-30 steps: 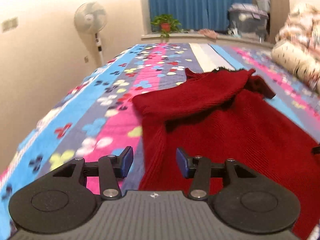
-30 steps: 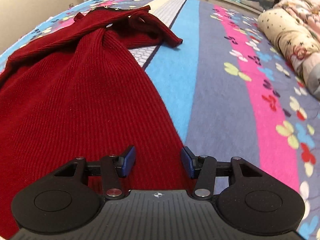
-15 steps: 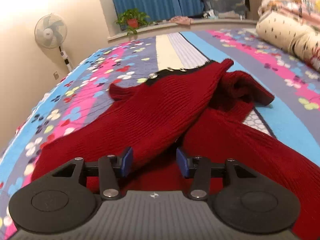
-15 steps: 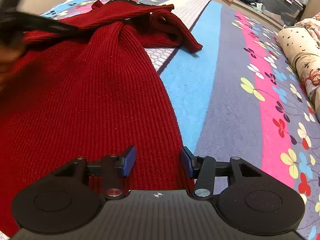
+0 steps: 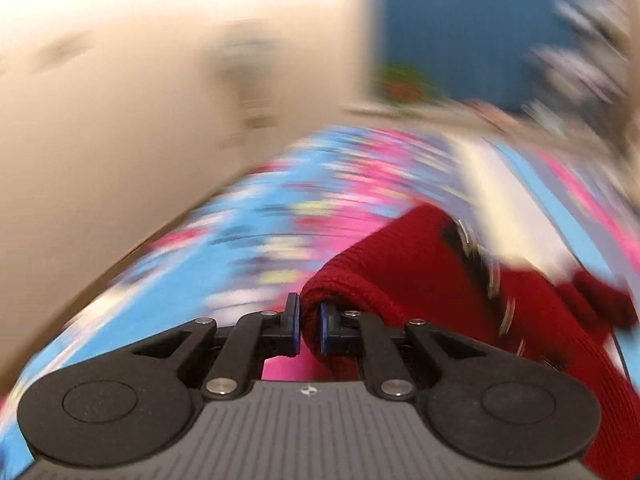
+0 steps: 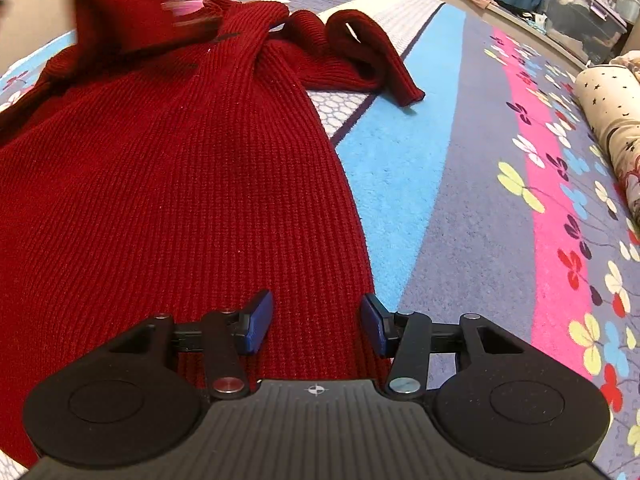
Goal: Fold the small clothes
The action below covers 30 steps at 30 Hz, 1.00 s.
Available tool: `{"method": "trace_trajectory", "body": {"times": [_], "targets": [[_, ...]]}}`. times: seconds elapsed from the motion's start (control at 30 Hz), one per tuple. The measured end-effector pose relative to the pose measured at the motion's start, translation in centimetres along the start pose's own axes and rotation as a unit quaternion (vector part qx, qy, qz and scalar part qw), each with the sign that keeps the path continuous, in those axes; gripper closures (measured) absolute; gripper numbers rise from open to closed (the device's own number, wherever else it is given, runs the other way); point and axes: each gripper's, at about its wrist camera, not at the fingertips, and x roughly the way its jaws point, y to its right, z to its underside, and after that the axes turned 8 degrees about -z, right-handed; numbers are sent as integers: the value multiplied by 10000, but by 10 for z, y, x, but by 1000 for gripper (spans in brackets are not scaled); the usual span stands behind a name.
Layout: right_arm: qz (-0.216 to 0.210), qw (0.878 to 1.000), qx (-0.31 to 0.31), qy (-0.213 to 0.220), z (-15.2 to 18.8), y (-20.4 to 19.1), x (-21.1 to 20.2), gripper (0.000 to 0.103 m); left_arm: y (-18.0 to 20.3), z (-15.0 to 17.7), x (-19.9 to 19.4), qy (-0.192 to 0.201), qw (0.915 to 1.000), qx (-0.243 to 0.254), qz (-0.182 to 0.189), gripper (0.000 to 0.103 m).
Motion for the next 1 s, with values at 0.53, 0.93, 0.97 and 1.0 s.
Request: {"method": "trace_trajectory", "body": {"times": [0.53, 0.93, 0.97, 1.0], "targets": [[306, 9993, -202, 46, 2, -12, 5, 52, -280, 102, 47, -1156, 9209, -3643, -764, 79], [-163, 9925, 751, 952, -6, 13, -11, 56, -170, 62, 31, -1106, 9718, -1921, -804, 83], [-264, 9877, 963, 1205, -6, 18, -17, 72, -156, 57, 25, -1045, 9747, -1876, -622, 78], [-386, 9815, 1164, 1467, -7, 23, -24, 96, -138, 52, 20, -981, 9789, -1734, -447, 75]]}}
